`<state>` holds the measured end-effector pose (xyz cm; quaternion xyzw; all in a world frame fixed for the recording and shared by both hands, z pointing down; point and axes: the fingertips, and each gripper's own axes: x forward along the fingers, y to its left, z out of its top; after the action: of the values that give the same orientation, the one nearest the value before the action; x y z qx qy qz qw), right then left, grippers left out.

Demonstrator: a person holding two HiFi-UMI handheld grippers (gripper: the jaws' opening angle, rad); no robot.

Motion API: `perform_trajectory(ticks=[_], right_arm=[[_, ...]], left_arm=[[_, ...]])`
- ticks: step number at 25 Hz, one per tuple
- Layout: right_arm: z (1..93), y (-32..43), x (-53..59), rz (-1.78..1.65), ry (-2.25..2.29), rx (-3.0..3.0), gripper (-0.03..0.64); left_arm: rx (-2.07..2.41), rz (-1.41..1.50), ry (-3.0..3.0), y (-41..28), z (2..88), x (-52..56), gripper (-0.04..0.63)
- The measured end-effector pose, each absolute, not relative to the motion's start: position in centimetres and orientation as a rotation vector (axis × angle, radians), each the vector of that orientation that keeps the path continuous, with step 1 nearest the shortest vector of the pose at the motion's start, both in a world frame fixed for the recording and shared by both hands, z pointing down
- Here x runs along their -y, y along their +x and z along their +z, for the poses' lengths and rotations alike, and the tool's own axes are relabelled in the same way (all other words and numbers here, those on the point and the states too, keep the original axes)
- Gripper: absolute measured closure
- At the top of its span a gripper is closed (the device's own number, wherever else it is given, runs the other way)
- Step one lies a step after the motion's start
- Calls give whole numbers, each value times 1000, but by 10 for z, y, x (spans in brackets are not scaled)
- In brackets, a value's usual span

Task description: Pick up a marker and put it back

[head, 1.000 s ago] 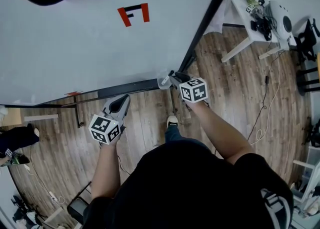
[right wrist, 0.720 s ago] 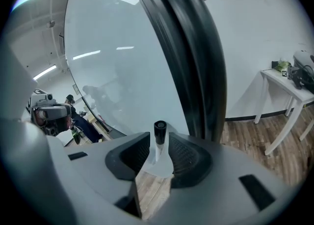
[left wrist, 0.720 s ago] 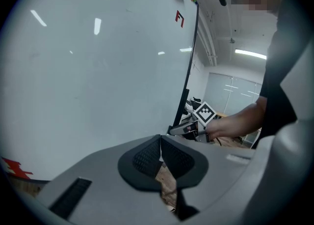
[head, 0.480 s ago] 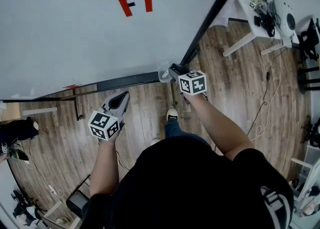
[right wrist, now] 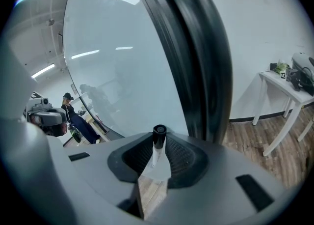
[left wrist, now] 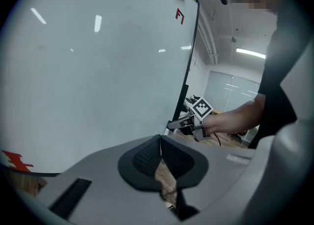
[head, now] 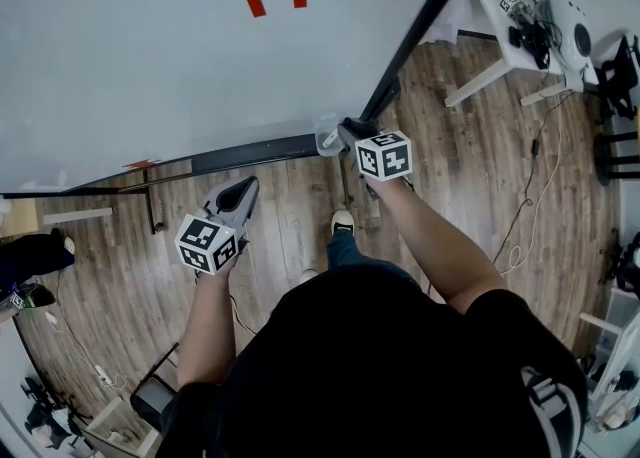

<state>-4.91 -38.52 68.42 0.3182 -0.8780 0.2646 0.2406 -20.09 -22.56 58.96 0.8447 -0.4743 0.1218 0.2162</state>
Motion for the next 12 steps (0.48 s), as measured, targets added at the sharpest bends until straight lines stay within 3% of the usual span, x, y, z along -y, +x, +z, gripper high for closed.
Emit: perform_trajectory(ticks=[12], right_arm=[[670,-52,381,655,871,2420,551]], left_arm=[[1338,325,2361,-206,577,221,581]])
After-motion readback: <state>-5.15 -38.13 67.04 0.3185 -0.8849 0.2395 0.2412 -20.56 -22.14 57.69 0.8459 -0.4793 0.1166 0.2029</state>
